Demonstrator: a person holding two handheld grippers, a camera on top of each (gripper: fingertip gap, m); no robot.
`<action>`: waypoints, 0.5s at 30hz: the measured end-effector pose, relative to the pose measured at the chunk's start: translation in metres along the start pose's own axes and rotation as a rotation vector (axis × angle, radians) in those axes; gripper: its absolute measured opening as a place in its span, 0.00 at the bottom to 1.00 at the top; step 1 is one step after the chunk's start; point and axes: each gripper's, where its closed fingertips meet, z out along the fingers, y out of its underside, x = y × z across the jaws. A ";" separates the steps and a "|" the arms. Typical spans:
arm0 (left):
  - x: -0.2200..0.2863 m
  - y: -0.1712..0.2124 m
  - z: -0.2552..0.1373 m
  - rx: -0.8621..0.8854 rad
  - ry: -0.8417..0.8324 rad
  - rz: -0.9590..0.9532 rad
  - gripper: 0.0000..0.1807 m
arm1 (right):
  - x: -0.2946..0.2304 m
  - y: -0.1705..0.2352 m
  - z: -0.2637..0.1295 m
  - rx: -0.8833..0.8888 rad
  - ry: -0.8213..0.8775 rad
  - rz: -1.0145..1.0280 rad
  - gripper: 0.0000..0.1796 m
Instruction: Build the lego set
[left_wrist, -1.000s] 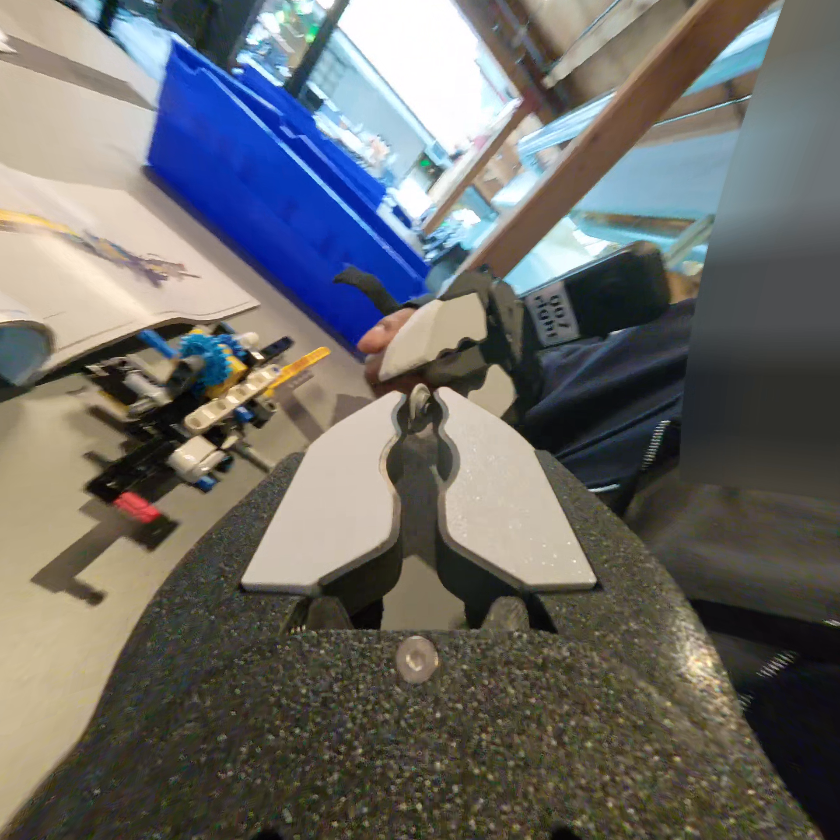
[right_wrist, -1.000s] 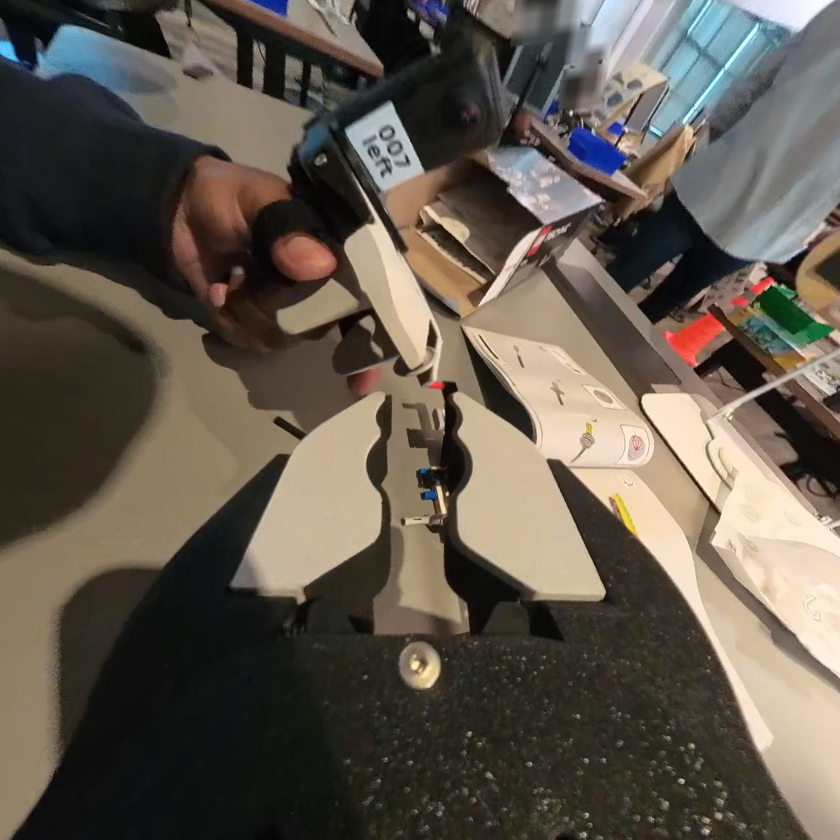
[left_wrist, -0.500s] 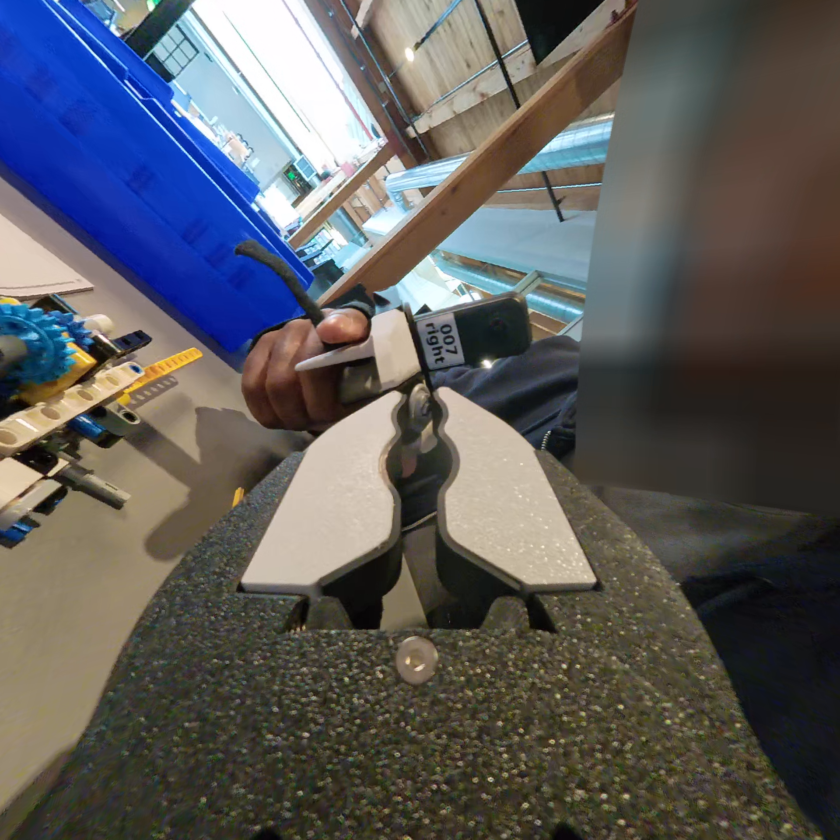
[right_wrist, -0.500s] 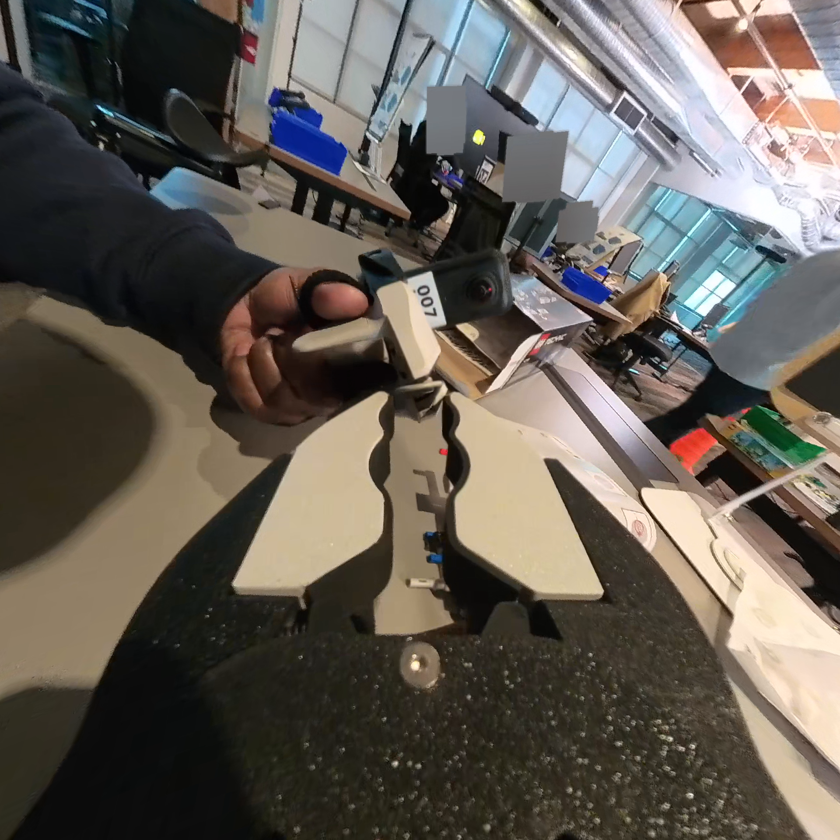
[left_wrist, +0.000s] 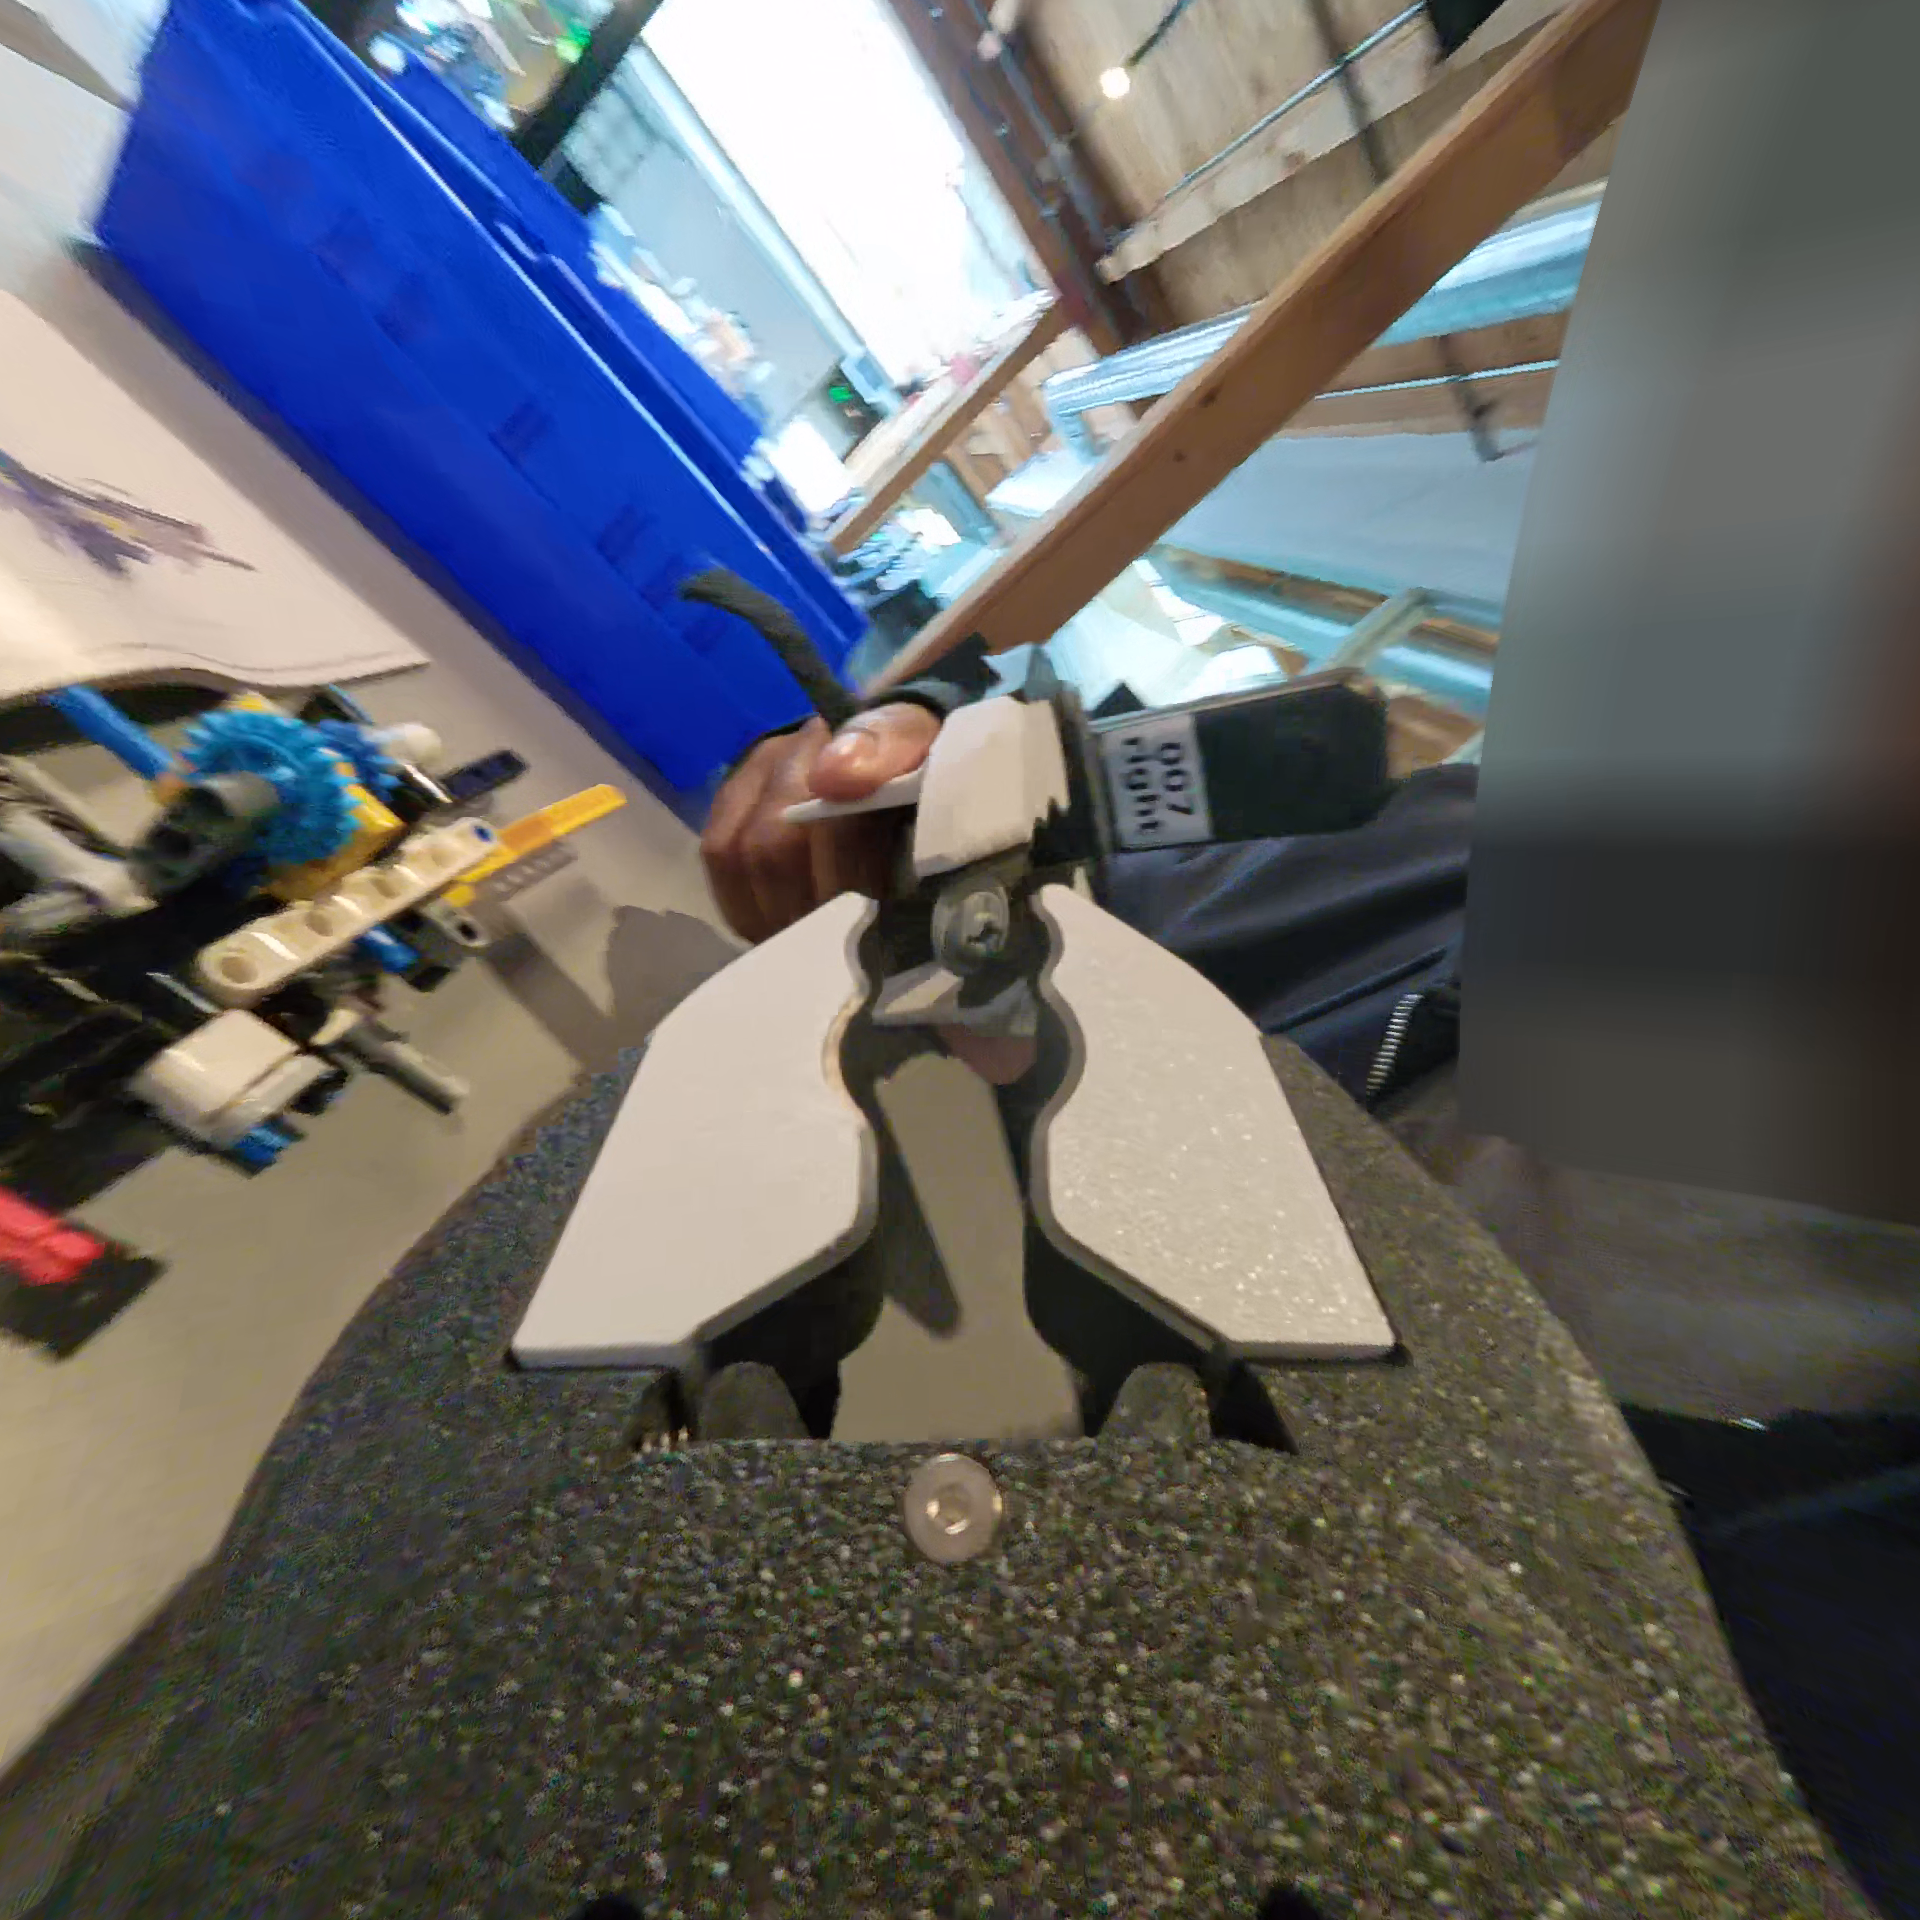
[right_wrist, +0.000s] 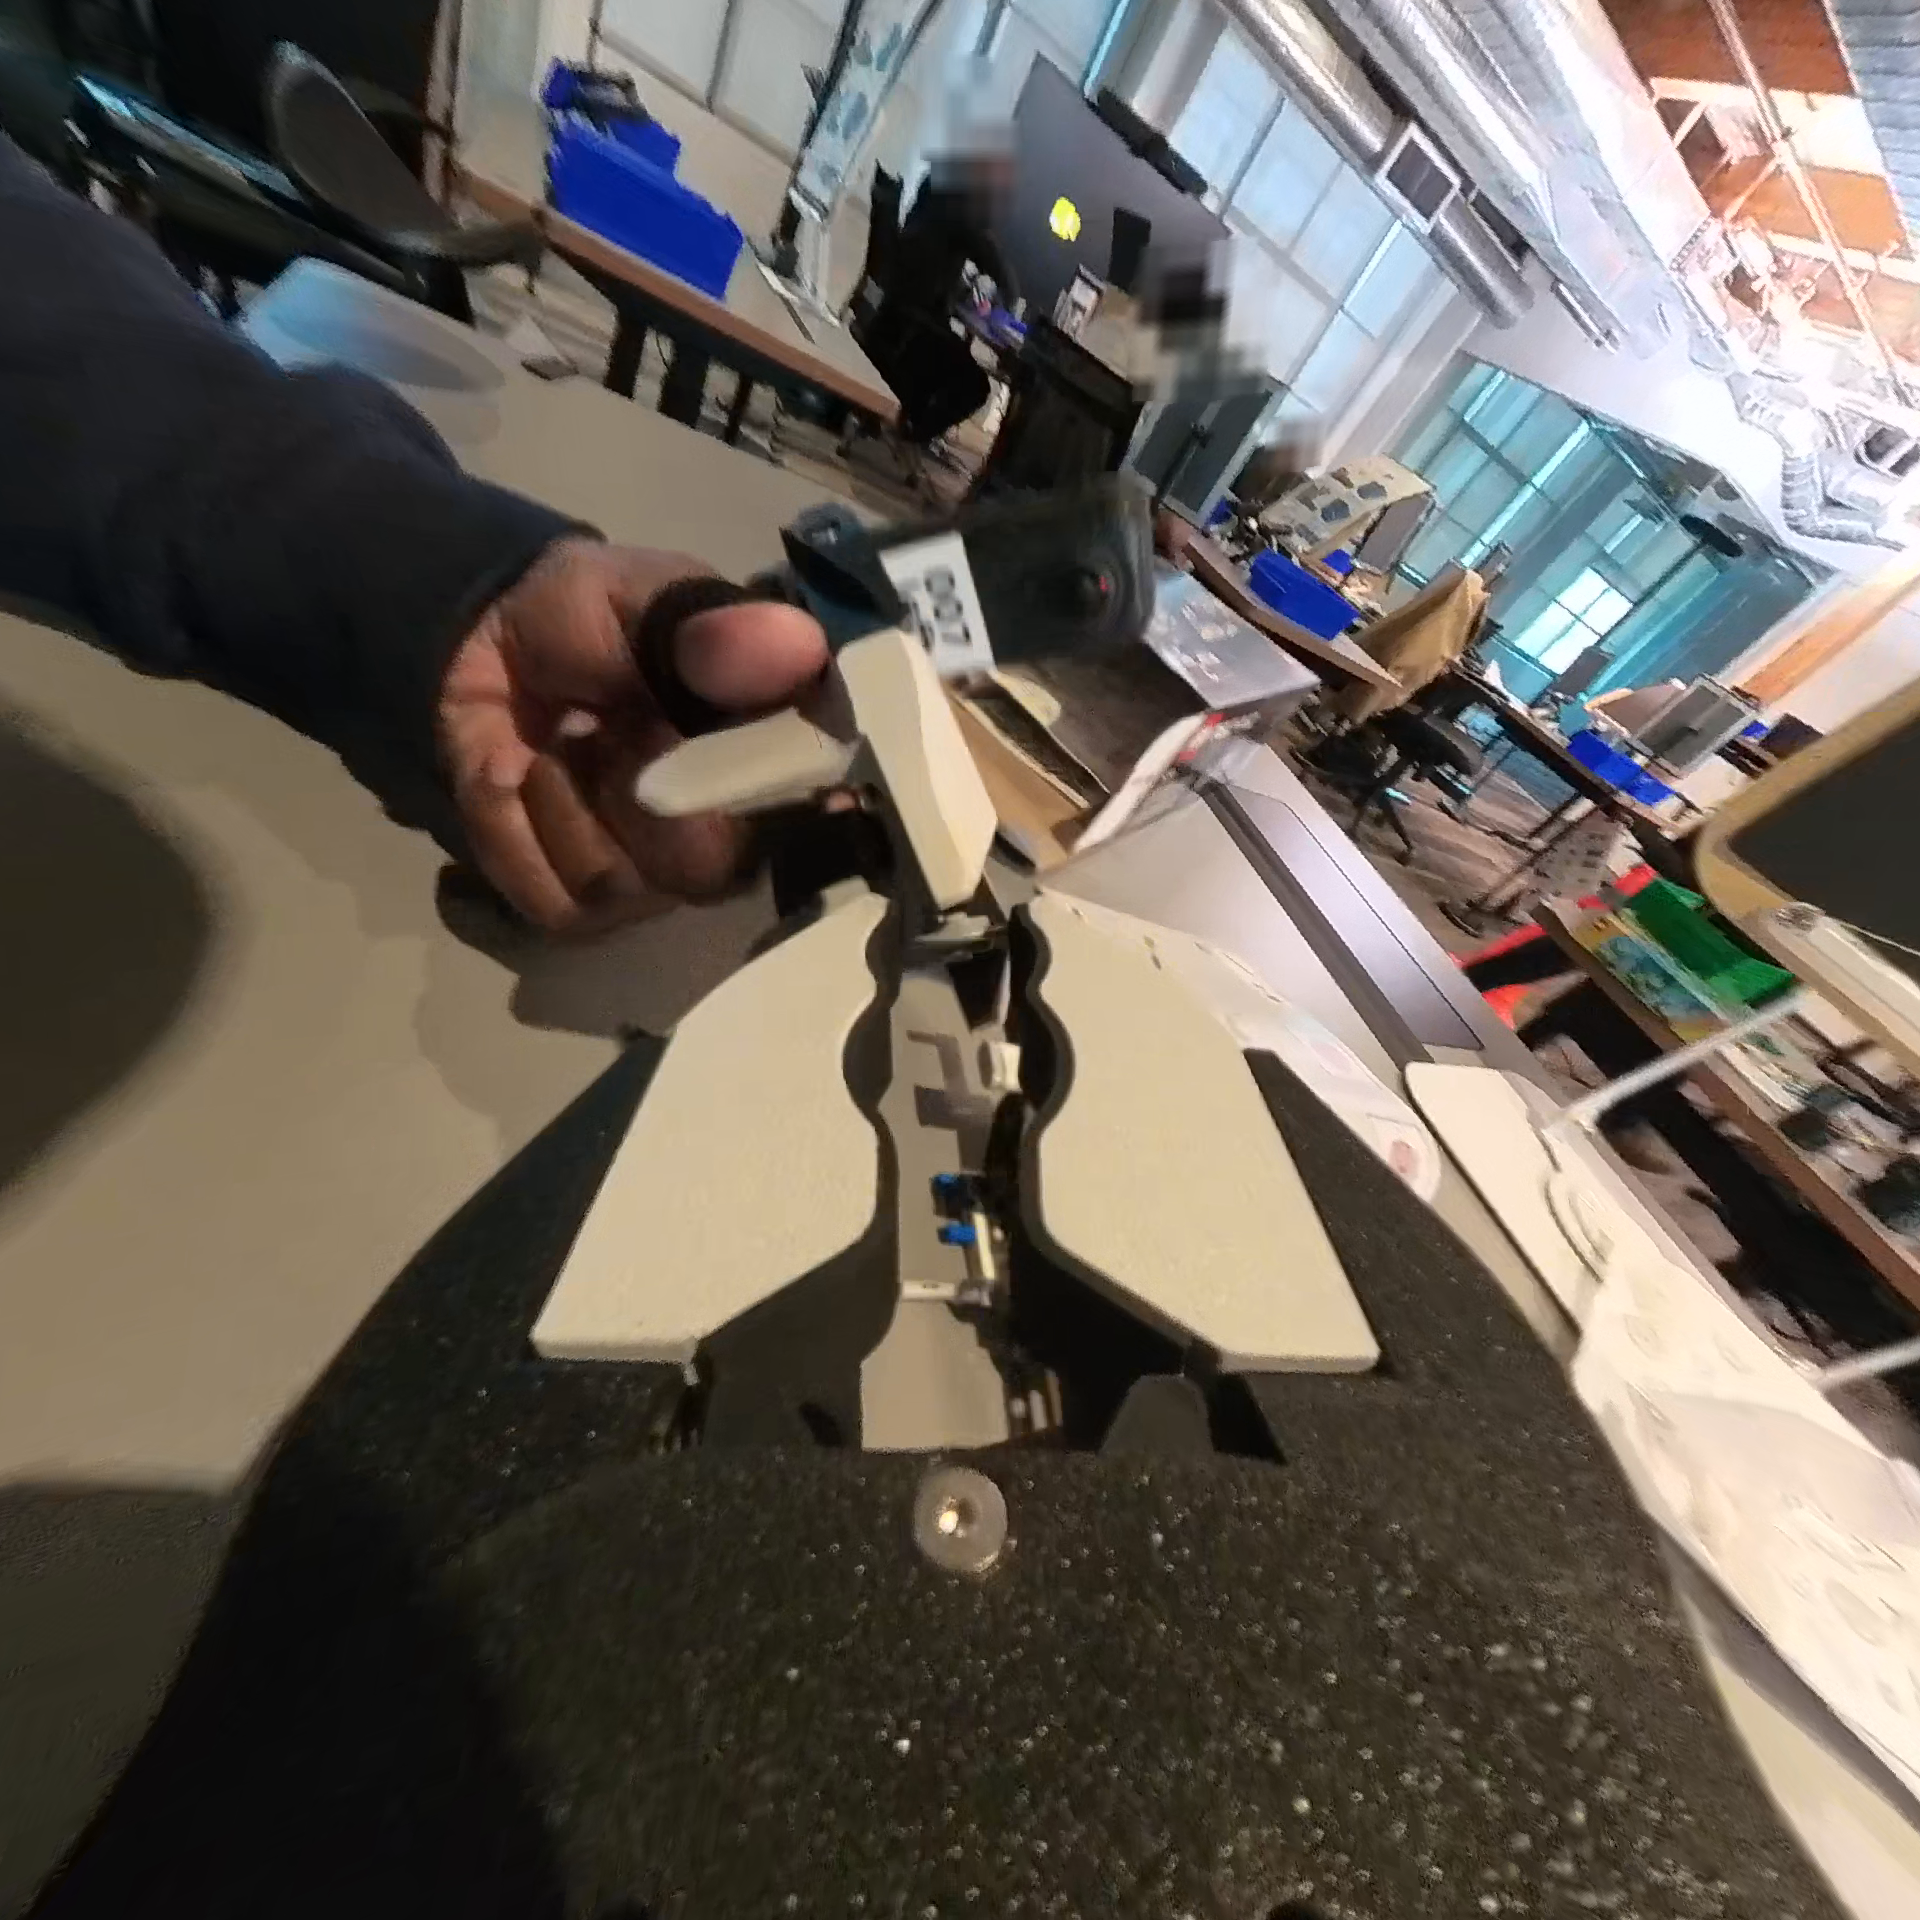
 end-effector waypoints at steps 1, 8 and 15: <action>-0.003 -0.002 -0.001 -0.004 -0.055 0.037 0.16 | 0.003 0.004 0.000 -0.039 0.025 -0.025 0.11; -0.027 0.003 -0.001 -0.100 -0.371 0.182 0.20 | 0.007 0.025 0.007 -0.248 0.124 -0.202 0.11; -0.031 0.006 -0.003 -0.130 -0.425 0.221 0.11 | 0.004 0.031 0.009 -0.316 0.138 -0.261 0.11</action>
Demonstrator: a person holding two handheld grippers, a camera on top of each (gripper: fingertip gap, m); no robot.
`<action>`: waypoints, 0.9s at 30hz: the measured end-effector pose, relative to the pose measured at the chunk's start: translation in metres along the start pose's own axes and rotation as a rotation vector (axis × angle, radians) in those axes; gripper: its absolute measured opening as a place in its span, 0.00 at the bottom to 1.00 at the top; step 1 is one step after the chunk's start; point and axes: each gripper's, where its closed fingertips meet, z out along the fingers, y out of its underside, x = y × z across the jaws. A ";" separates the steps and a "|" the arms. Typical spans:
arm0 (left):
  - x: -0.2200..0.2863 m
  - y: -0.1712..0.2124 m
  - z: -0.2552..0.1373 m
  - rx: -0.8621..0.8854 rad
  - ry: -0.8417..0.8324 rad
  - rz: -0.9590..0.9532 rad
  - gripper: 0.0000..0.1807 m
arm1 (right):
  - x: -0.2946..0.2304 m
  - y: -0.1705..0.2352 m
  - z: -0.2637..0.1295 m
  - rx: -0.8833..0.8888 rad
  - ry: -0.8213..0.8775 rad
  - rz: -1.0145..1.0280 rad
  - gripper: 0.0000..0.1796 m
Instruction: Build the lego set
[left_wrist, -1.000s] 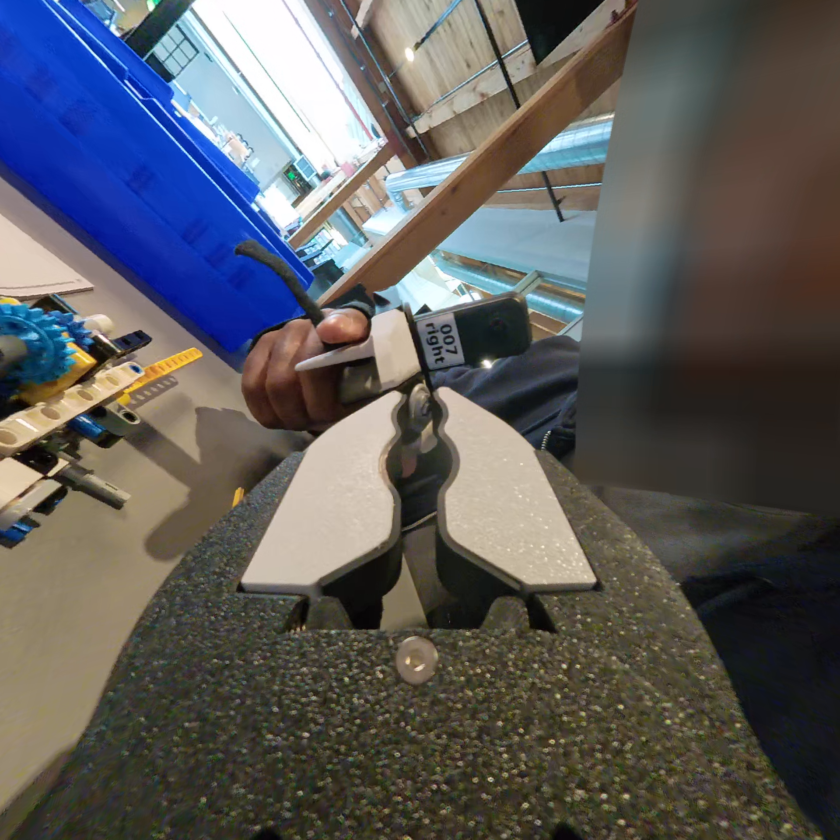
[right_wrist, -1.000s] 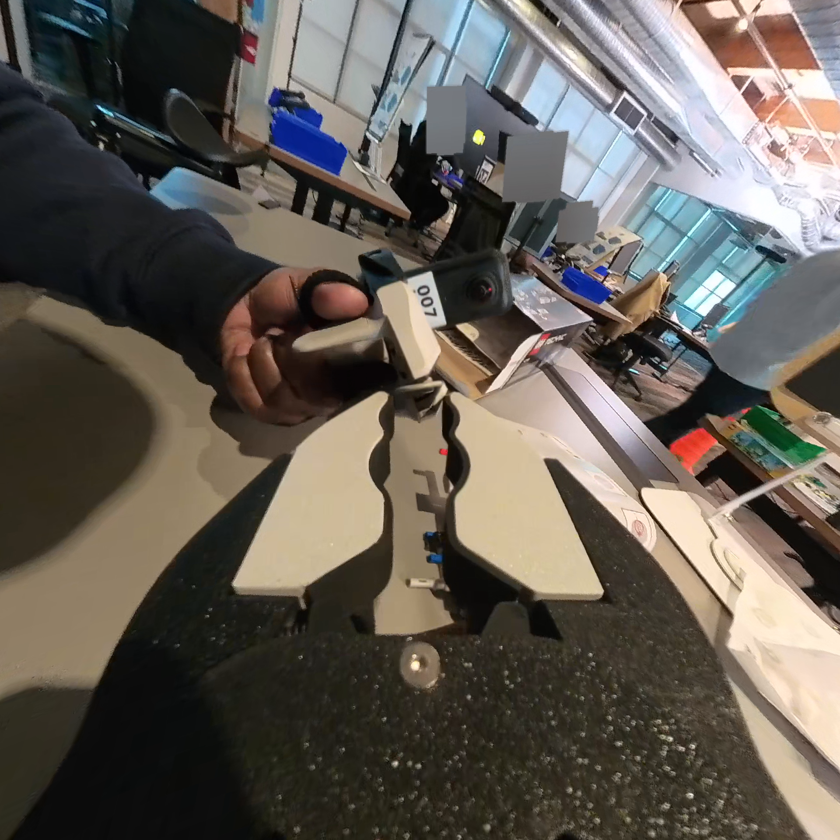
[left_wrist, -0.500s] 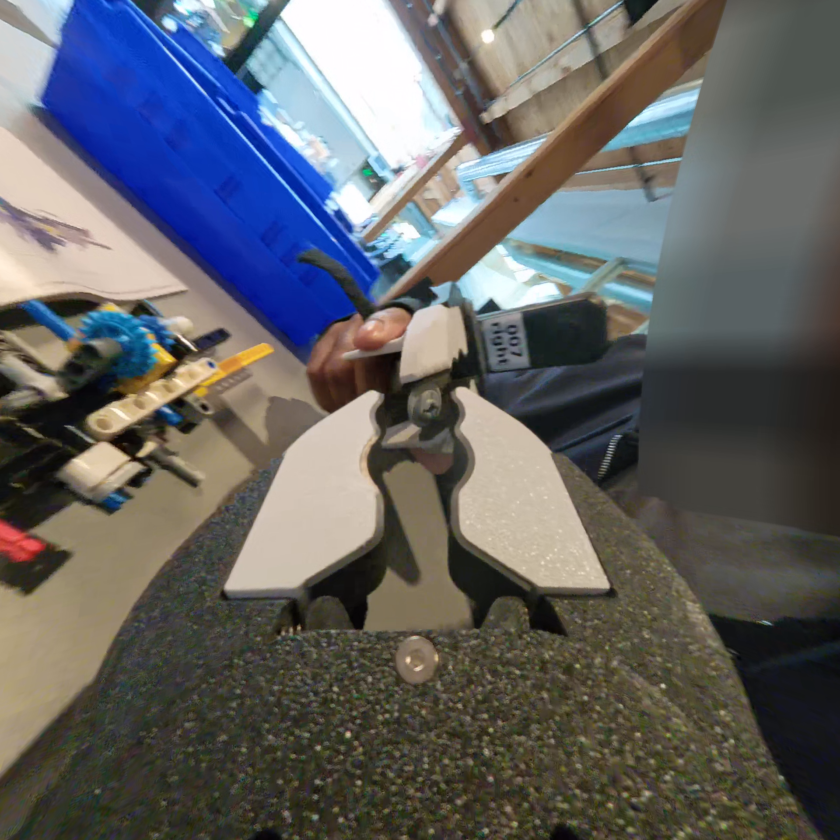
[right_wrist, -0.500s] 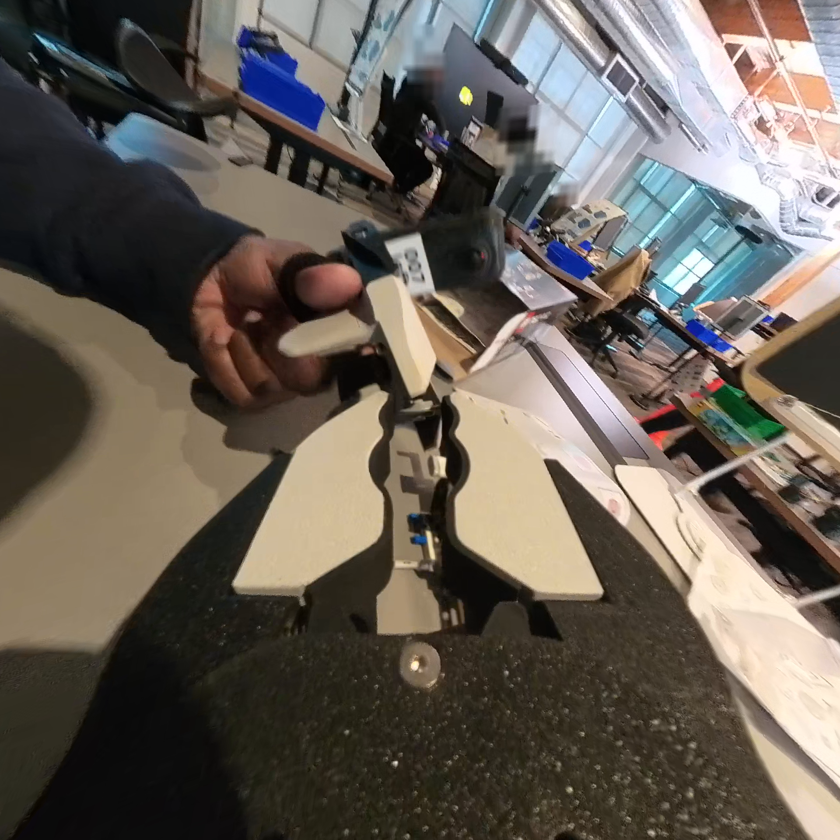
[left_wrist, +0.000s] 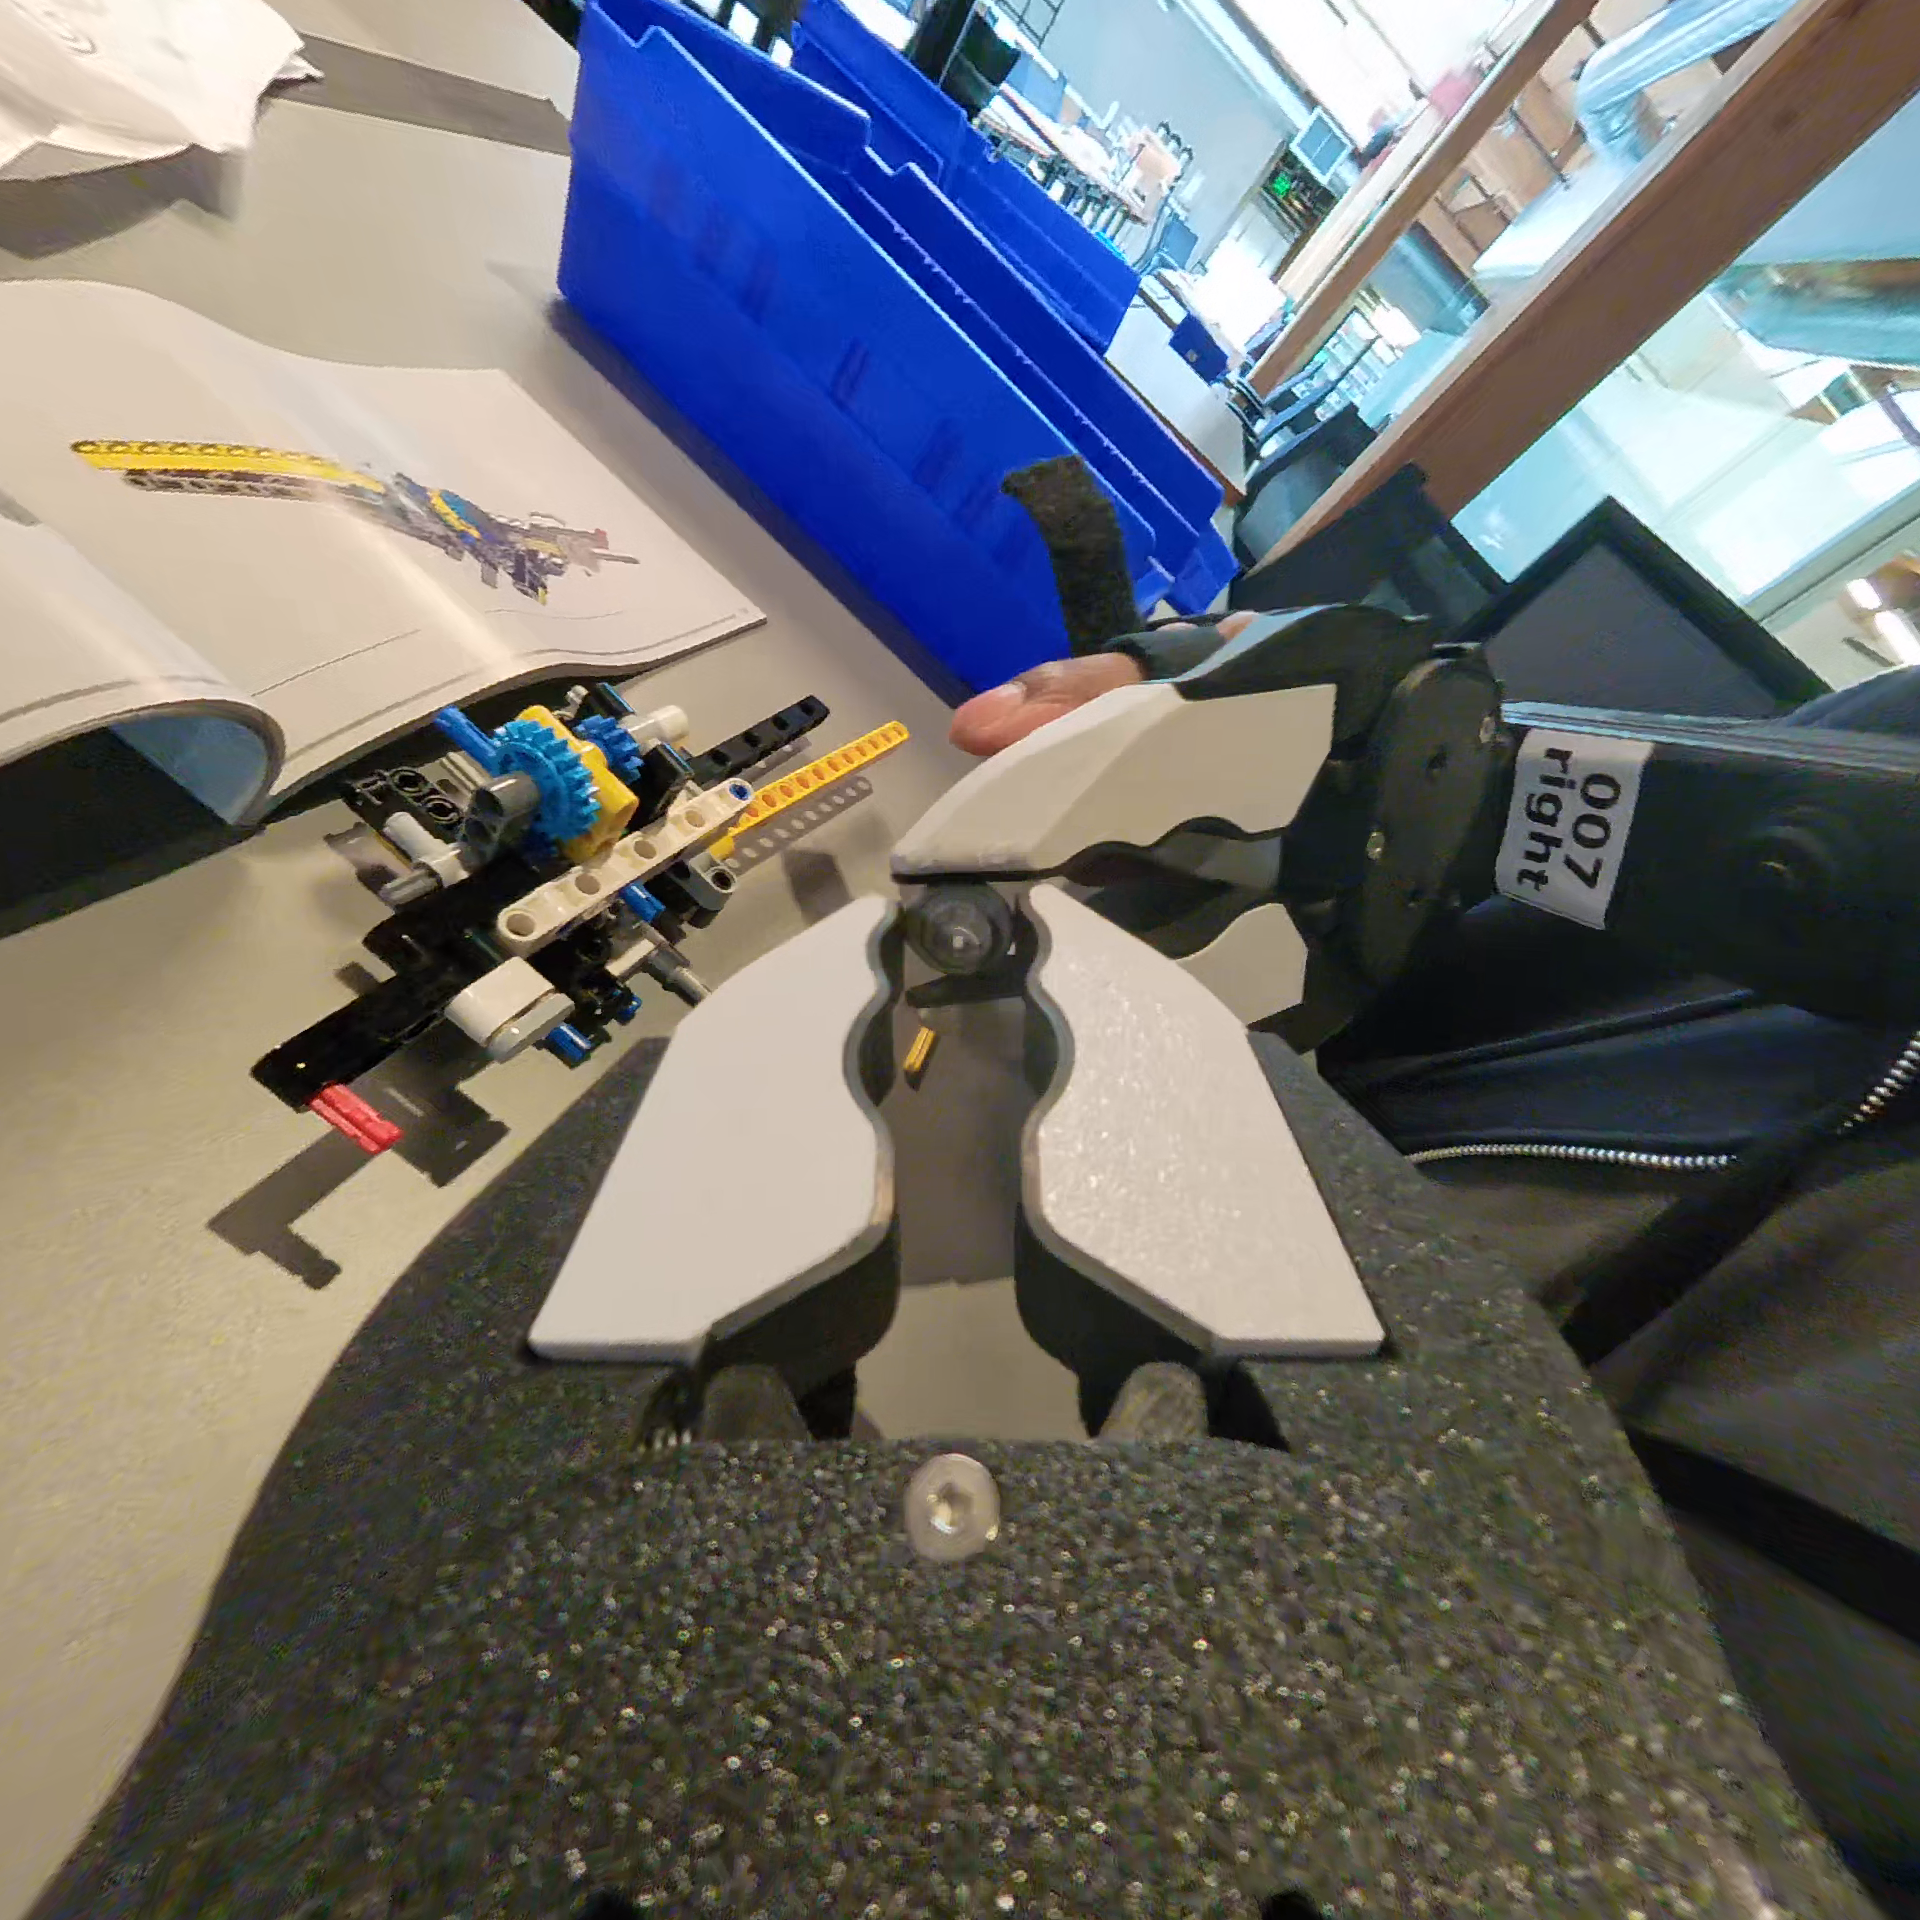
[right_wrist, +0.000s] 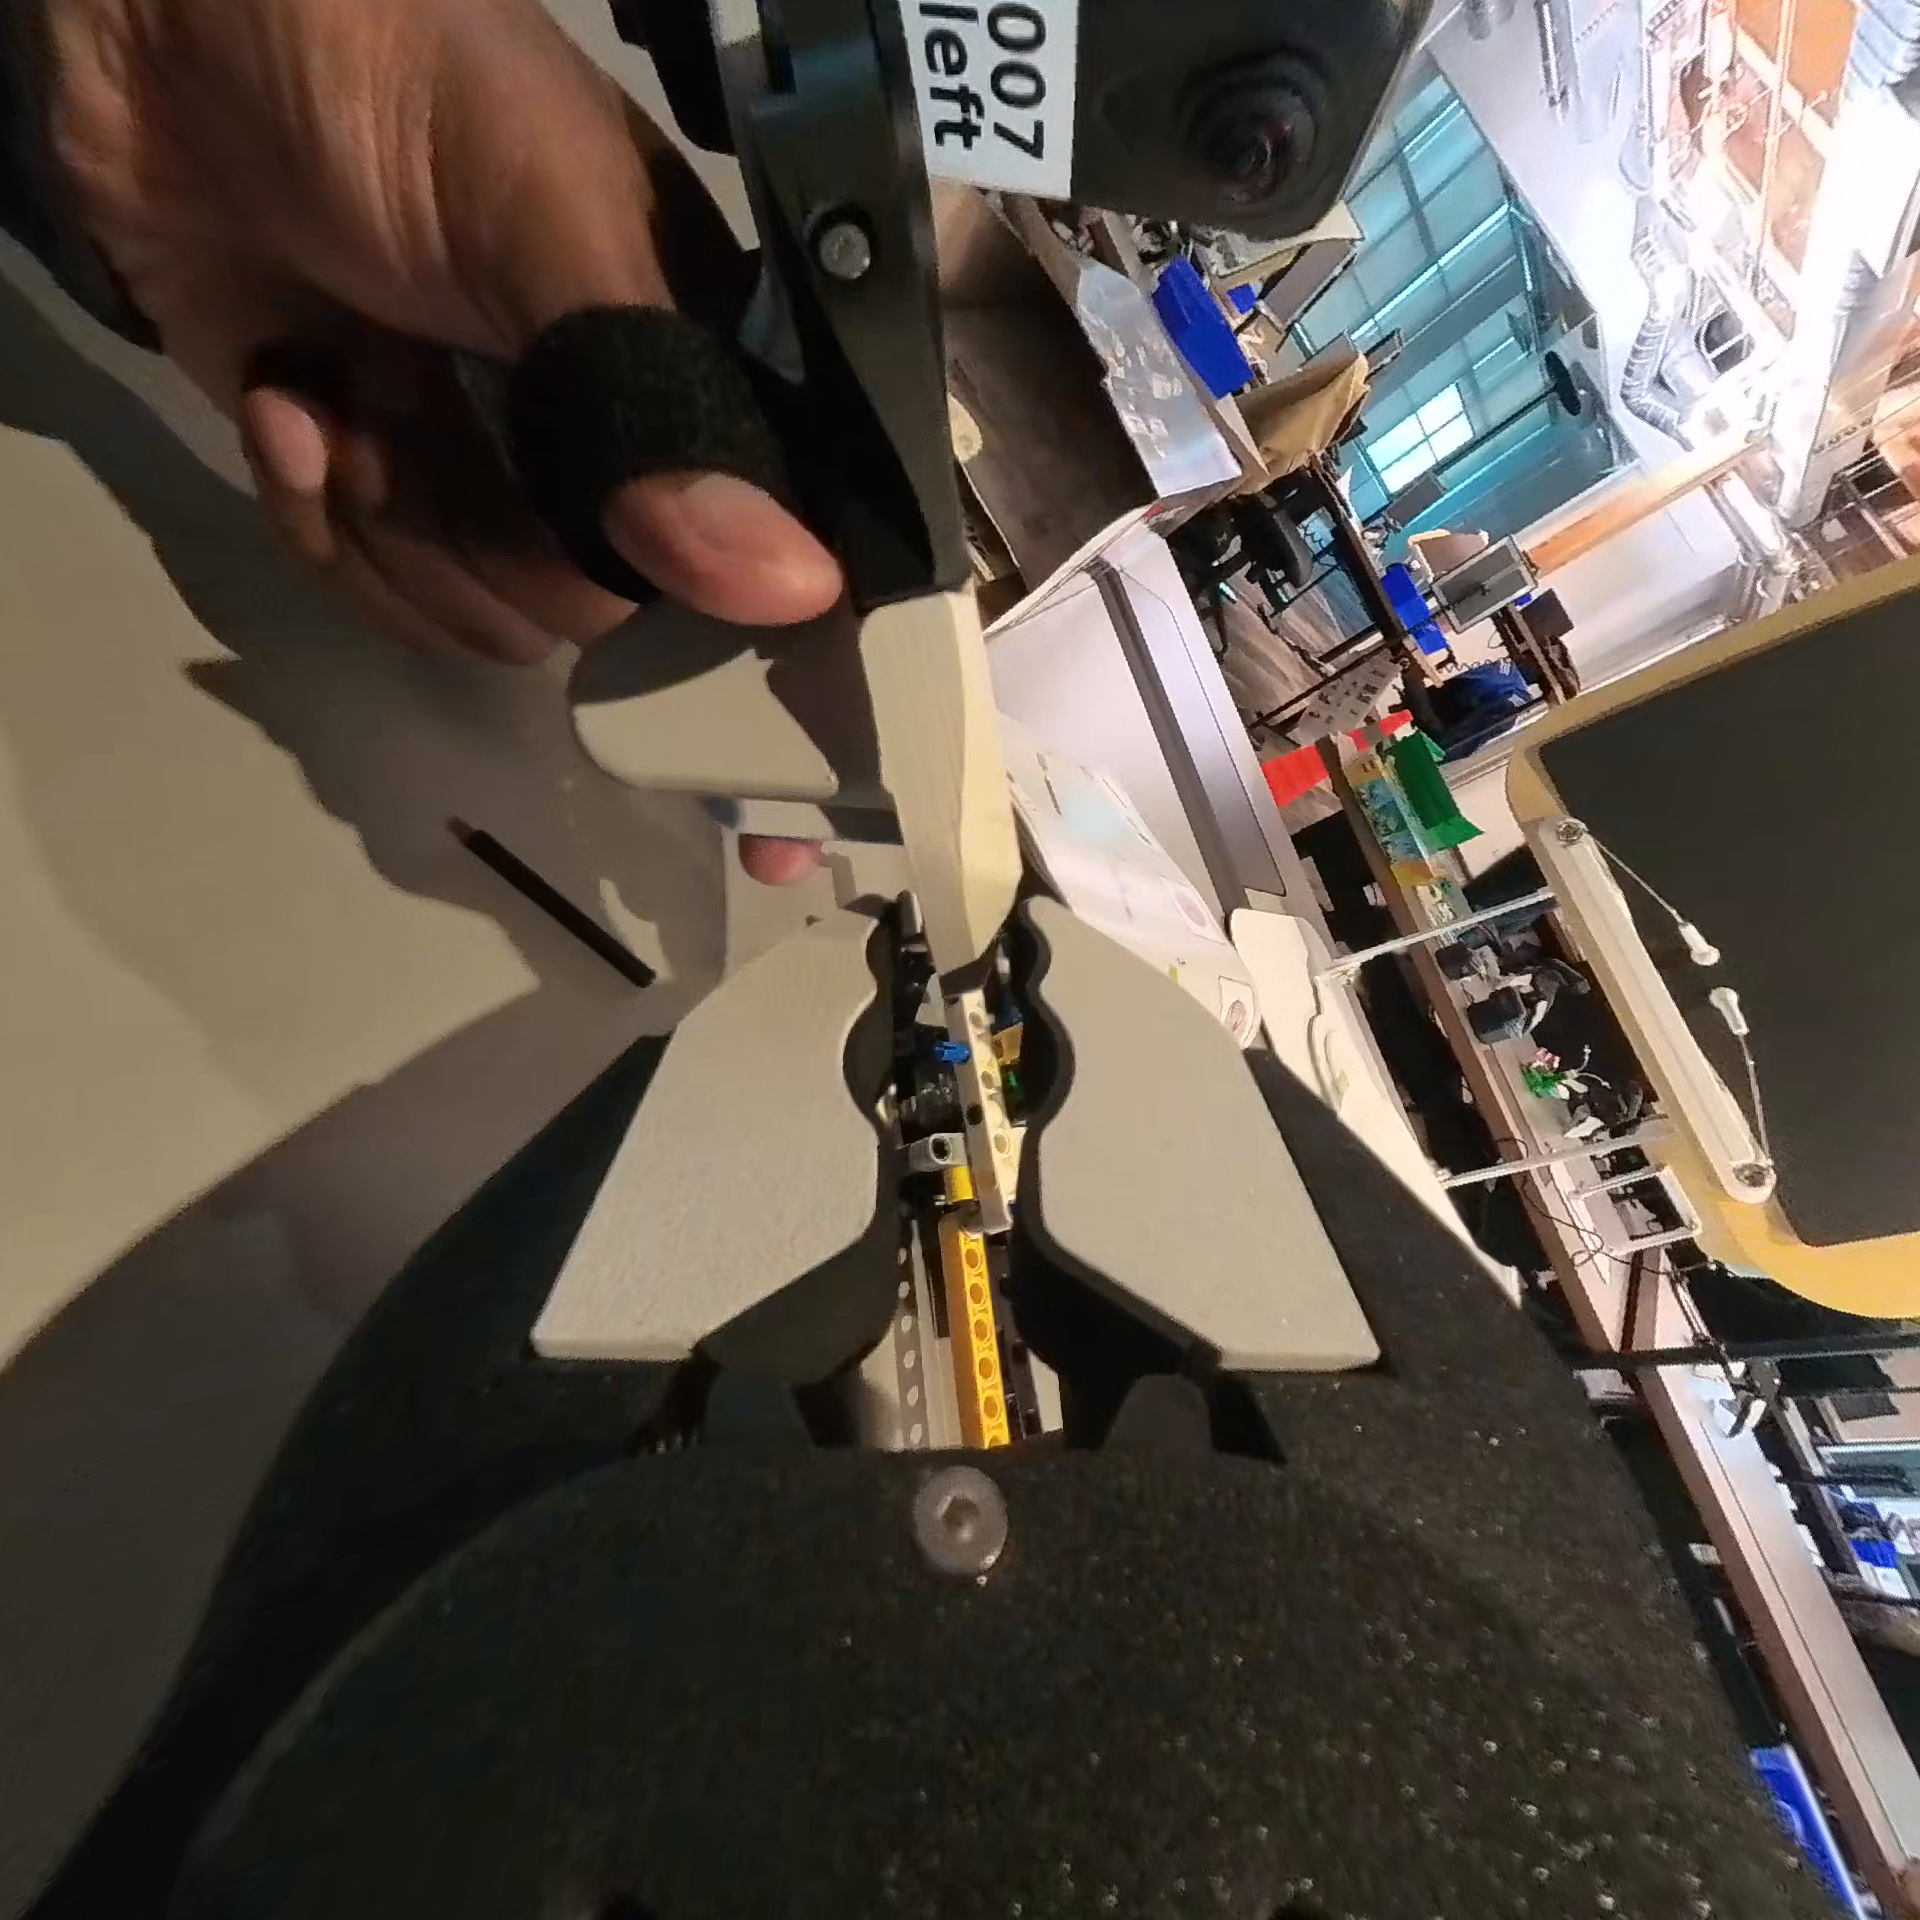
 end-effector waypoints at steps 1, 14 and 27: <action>0.000 0.000 0.000 0.001 0.001 0.007 0.11 | 0.000 0.000 0.000 0.001 -0.003 0.003 0.11; 0.017 -0.027 -0.035 0.262 0.463 -0.195 0.11 | 0.001 0.002 -0.030 0.063 -0.271 0.310 0.18; 0.031 -0.010 -0.034 0.187 0.394 0.174 0.11 | -0.032 0.060 -0.062 -0.143 -0.578 0.325 0.15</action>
